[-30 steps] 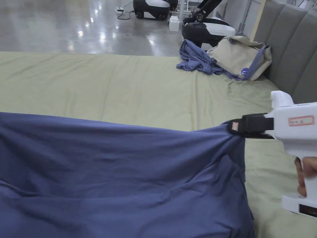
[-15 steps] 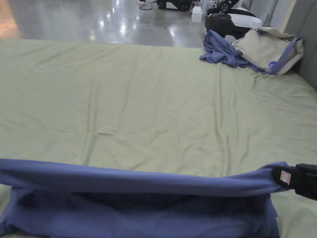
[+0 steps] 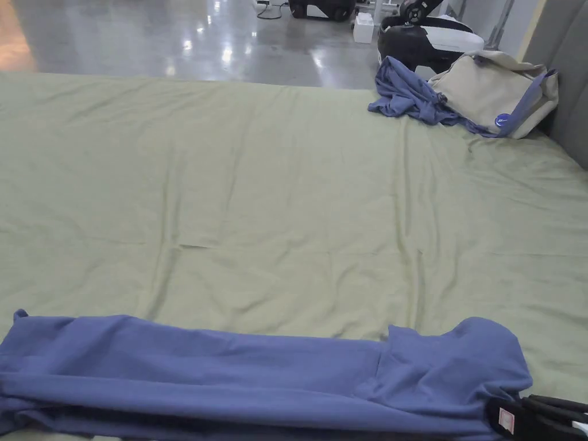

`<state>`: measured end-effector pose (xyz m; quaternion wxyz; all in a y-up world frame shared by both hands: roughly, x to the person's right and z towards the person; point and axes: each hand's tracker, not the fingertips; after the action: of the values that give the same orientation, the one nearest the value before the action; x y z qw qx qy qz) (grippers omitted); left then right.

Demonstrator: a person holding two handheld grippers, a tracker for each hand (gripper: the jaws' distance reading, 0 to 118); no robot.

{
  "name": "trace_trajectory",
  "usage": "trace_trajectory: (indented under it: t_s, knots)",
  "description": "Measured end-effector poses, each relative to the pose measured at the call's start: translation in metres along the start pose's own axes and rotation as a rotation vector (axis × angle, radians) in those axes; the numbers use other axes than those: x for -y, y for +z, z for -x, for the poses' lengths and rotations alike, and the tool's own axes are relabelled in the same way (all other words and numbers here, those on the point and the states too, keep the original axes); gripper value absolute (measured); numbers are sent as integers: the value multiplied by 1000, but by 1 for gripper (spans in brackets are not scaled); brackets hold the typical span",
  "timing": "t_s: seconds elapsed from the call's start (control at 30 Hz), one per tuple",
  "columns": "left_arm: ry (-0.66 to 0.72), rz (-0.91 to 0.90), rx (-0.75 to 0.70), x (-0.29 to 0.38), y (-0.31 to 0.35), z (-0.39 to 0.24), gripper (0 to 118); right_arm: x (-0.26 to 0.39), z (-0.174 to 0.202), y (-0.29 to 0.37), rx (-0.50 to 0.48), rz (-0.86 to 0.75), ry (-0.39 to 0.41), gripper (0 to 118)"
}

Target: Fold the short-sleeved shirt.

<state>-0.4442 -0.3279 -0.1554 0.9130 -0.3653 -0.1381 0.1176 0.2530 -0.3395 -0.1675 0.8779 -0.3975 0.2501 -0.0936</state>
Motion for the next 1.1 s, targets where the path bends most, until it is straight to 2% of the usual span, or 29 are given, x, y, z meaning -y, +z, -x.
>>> trace_trajectory:
  t_s: [0.13, 0.17, 0.2, 0.23, 0.27, 0.33, 0.43, 0.47, 0.53, 0.6, 0.67, 0.7, 0.73, 0.77, 0.8, 0.83, 0.9, 0.93, 0.97, 1.0, 1.1]
  knots:
    - [-33, 4, -19, 0, -1, -9, 7, -1, -1, -2, 4, 11, -12, 11]
    - [-57, 0, -38, -1, 0, -11, 19, -4, -2, 0, 6, 7, -15, 23]
    - [-51, -2, -52, -3, 0, -12, 43, -7, 0, 4, 13, -2, -18, 42]
    - [-47, -12, -62, -6, 3, -14, 73, -11, 2, 9, 18, -21, -15, 70]
    - [-59, -45, -78, -10, 11, -14, 84, -19, 8, 19, 20, -70, -4, 91]
    - [-122, -196, -154, -23, 33, -31, 84, -36, 27, 44, 49, -197, 68, 93]
    - [-243, -468, -275, -38, 78, -73, 87, -59, 76, 79, 195, -451, 257, 106]
    - [-280, -544, -294, -39, 90, -88, 89, -59, 92, 87, 258, -563, 280, 106]
    - [-321, -672, -354, -33, 103, -110, 94, -53, 116, 92, 381, -709, 273, 108]
    - [-285, -731, -441, -26, 107, -130, 95, -38, 138, 89, 556, -819, 329, 108]
    - [-230, -752, -449, -15, 101, -127, 95, -26, 153, 78, 709, -880, 350, 108]
    - [-216, -734, -410, -10, 100, -125, 95, -19, 152, 69, 762, -889, 339, 108]
    - [-200, -710, -361, -7, 99, -125, 93, -16, 153, 63, 750, -868, 342, 106]
    - [-182, -709, -321, -2, 97, -125, 67, -14, 154, 59, 695, -813, 361, 79]
    - [-171, -715, -299, 2, 95, -121, 17, -11, 155, 58, 605, -769, 360, 31]
    - [-183, -717, -305, 5, 94, -120, 0, -10, 157, 57, 597, -774, 354, 2]
    - [-184, -718, -367, 7, 85, -121, 0, -4, 162, 48, 760, -803, 332, 2]
    - [-192, -691, -335, 7, 86, -121, 0, -4, 158, 50, 619, -774, 358, 2]
    - [-194, -675, -277, 8, 84, -120, 0, -6, 156, 53, 534, -740, 338, 2]
    - [-189, -687, -281, 9, 82, -118, 0, -7, 156, 51, 555, -735, 302, 2]
    - [-227, -661, -312, 7, 80, -117, 0, -9, 154, 56, 548, -751, 288, 2]
